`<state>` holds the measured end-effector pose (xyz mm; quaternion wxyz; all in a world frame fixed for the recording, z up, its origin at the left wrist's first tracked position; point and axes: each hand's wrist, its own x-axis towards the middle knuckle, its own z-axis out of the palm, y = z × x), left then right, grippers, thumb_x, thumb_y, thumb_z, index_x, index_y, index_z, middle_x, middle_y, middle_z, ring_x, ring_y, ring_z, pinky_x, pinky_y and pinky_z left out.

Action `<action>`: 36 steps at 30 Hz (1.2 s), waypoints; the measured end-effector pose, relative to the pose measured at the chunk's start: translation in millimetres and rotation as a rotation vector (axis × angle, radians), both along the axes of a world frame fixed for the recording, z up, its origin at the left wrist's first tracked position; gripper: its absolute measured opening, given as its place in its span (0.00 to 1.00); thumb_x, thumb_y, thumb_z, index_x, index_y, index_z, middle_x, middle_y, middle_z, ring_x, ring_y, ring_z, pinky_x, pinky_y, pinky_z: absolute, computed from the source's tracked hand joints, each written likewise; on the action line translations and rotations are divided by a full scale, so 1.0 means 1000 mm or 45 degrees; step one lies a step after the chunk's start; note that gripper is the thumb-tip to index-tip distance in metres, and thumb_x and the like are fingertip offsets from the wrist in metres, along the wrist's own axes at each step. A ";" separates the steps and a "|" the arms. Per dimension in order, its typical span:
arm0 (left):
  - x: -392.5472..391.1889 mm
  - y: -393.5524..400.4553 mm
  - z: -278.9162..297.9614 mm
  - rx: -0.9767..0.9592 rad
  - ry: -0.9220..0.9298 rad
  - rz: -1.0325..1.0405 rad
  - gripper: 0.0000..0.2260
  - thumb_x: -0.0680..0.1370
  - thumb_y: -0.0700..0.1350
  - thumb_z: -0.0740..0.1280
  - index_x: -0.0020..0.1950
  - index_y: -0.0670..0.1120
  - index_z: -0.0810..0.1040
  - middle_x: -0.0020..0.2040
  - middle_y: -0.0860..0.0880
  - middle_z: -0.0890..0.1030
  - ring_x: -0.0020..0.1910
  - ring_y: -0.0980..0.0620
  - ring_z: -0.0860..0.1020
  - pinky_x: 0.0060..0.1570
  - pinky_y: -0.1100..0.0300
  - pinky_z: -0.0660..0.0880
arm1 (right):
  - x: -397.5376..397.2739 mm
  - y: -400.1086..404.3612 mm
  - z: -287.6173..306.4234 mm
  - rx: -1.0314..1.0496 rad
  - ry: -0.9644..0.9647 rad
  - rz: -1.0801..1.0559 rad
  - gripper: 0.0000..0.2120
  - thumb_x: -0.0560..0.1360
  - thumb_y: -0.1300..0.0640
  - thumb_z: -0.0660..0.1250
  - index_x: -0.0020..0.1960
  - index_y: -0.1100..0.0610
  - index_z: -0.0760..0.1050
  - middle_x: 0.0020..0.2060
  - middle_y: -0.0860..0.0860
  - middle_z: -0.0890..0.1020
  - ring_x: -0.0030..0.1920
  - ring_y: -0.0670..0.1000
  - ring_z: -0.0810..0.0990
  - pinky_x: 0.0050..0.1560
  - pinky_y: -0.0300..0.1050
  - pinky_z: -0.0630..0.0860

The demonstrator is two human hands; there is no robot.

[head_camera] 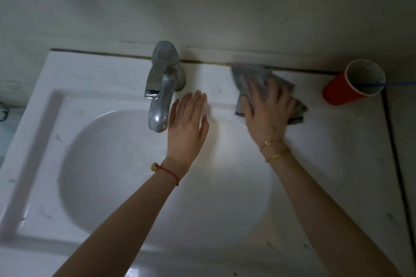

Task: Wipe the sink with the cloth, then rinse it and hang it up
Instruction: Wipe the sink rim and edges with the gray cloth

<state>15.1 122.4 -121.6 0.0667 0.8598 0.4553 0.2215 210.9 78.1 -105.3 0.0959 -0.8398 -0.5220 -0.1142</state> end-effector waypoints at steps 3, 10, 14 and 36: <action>-0.001 0.001 -0.002 0.011 -0.034 0.002 0.19 0.81 0.42 0.63 0.72 0.42 0.71 0.71 0.44 0.73 0.73 0.45 0.69 0.74 0.45 0.63 | -0.038 0.016 -0.004 -0.053 -0.059 0.408 0.24 0.80 0.43 0.54 0.75 0.45 0.63 0.66 0.56 0.72 0.61 0.60 0.69 0.58 0.56 0.65; -0.001 0.001 0.000 0.010 -0.052 0.006 0.20 0.81 0.42 0.62 0.74 0.43 0.69 0.73 0.46 0.71 0.74 0.47 0.67 0.76 0.50 0.60 | 0.033 -0.018 -0.004 0.029 -0.020 -0.223 0.21 0.82 0.44 0.51 0.70 0.50 0.69 0.64 0.59 0.73 0.58 0.63 0.71 0.52 0.57 0.70; 0.000 0.000 -0.002 0.004 -0.051 0.005 0.21 0.81 0.43 0.62 0.74 0.43 0.69 0.73 0.45 0.71 0.74 0.46 0.67 0.75 0.49 0.62 | -0.013 0.006 -0.008 -0.012 -0.105 0.029 0.24 0.78 0.45 0.55 0.73 0.46 0.65 0.65 0.58 0.73 0.59 0.61 0.68 0.55 0.56 0.64; 0.056 -0.004 -0.005 0.012 -0.125 -0.220 0.22 0.81 0.43 0.64 0.74 0.41 0.69 0.74 0.44 0.70 0.76 0.45 0.65 0.74 0.45 0.62 | 0.046 -0.027 -0.009 0.141 -0.108 -0.200 0.21 0.79 0.46 0.56 0.70 0.49 0.69 0.62 0.57 0.76 0.55 0.59 0.67 0.51 0.54 0.64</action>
